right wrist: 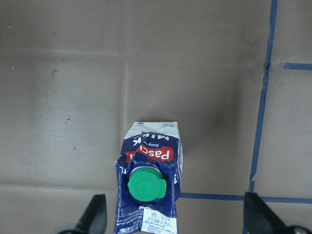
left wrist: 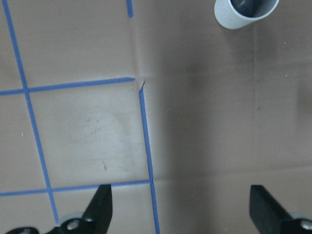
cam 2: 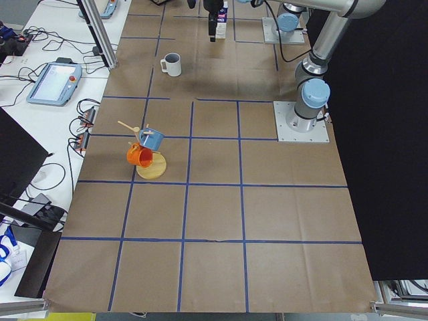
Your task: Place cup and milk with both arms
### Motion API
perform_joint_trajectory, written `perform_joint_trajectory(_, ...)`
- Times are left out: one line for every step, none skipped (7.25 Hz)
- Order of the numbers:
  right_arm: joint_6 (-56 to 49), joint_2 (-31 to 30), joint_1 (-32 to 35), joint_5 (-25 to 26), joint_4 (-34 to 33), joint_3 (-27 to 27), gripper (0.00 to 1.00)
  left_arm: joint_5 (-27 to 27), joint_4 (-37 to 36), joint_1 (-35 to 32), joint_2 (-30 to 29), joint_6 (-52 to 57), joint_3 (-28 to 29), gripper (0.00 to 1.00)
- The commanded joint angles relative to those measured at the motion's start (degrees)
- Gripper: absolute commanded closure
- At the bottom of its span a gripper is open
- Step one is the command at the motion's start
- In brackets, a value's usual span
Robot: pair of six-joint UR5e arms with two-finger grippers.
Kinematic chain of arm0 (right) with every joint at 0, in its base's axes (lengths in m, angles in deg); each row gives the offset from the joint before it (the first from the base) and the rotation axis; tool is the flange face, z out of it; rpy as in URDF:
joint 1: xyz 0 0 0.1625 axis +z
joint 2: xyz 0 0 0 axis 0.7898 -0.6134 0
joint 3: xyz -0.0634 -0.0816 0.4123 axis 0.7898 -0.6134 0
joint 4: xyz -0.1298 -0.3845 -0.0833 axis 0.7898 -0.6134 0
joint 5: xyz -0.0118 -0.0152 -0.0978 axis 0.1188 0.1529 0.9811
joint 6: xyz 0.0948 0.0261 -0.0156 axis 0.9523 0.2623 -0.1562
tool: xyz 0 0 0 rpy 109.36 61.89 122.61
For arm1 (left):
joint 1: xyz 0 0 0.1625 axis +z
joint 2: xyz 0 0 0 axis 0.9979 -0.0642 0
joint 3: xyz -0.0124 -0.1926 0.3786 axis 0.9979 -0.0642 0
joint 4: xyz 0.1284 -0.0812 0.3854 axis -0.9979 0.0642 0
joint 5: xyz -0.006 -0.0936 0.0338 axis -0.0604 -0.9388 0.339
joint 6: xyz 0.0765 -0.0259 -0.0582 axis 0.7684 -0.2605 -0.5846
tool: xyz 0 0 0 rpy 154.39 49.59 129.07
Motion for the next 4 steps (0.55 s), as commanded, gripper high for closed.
perform_joint_trajectory(1.92, 0.04, -0.05, -0.74, -1.32, 1.97, 0.0, -0.38, 1.4, 2.67, 6.3, 2.81, -5.68, 0.0)
perform_joint_trajectory(4.11, 0.04, 0.12, -0.75, -1.23, 2.41, 0.0, -0.39, 2.0, 3.19, 9.46, 2.83, -7.7, 0.0)
perform_joint_trajectory(4.13, 0.22, 0.21, -0.84, -1.23, 2.51, 0.0, -0.48, 1.23, 3.37, 10.1, 3.01, -9.63, 0.0)
perform_joint_trajectory(4.13, 0.22, 0.3, -0.92, -1.4, 3.64, 0.0, -0.13, 1.05, 4.77, 10.02, 3.01, -11.74, 0.0)
